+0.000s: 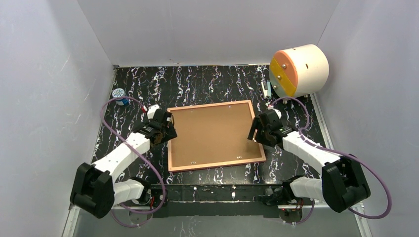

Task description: Put the photo into the frame

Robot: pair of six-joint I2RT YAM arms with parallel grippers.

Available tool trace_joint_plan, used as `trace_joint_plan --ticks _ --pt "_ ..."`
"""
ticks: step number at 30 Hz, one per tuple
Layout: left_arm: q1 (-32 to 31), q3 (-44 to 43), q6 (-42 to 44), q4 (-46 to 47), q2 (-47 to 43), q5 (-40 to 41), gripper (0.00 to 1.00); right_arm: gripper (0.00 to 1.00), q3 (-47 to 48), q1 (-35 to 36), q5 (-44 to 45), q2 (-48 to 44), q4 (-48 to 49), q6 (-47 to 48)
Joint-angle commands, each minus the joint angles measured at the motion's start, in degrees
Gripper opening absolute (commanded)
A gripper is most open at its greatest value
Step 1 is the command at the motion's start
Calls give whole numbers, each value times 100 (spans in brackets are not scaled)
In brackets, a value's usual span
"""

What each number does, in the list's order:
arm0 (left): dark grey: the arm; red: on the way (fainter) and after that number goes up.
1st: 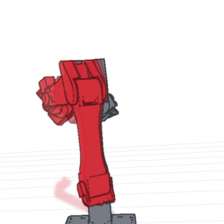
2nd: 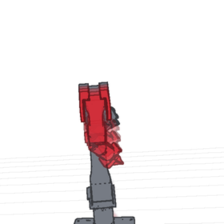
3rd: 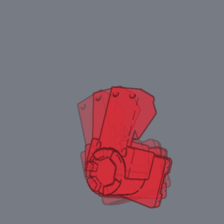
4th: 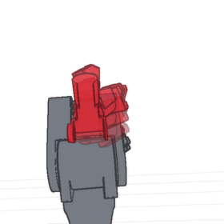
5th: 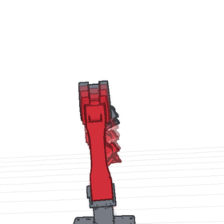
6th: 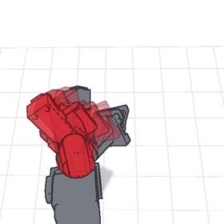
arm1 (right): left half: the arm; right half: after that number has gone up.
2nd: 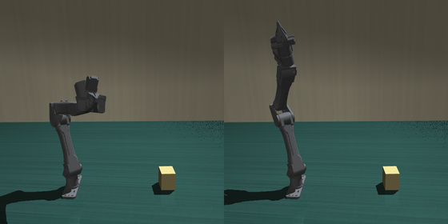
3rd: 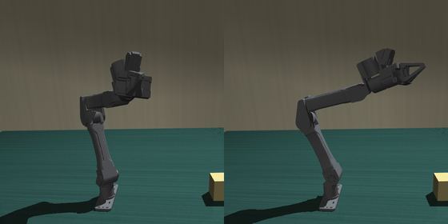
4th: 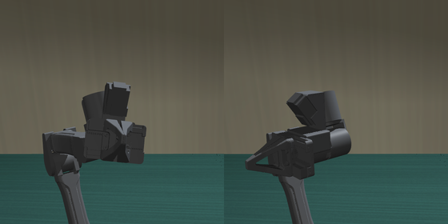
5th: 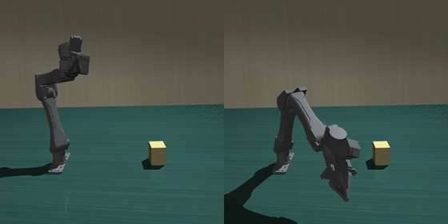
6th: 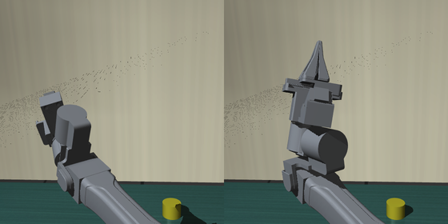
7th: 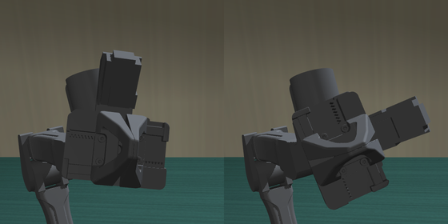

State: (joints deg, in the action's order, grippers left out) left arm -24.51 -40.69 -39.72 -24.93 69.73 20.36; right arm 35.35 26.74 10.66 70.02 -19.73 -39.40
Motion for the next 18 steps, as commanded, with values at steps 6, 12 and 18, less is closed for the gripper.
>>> trace_joint_plan --ticks 6,12,18 --pt "-54 79 -285 33 -802 -189 69 76 887 604 -937 365 1000 -298" --pt "-54 554 -449 358 -607 -238 66 70 1292 1242 -1502 1367 2006 -882" --pt "-54 1050 -624 862 -747 70 65 51 2040 1858 -2087 2937 3135 -1493"
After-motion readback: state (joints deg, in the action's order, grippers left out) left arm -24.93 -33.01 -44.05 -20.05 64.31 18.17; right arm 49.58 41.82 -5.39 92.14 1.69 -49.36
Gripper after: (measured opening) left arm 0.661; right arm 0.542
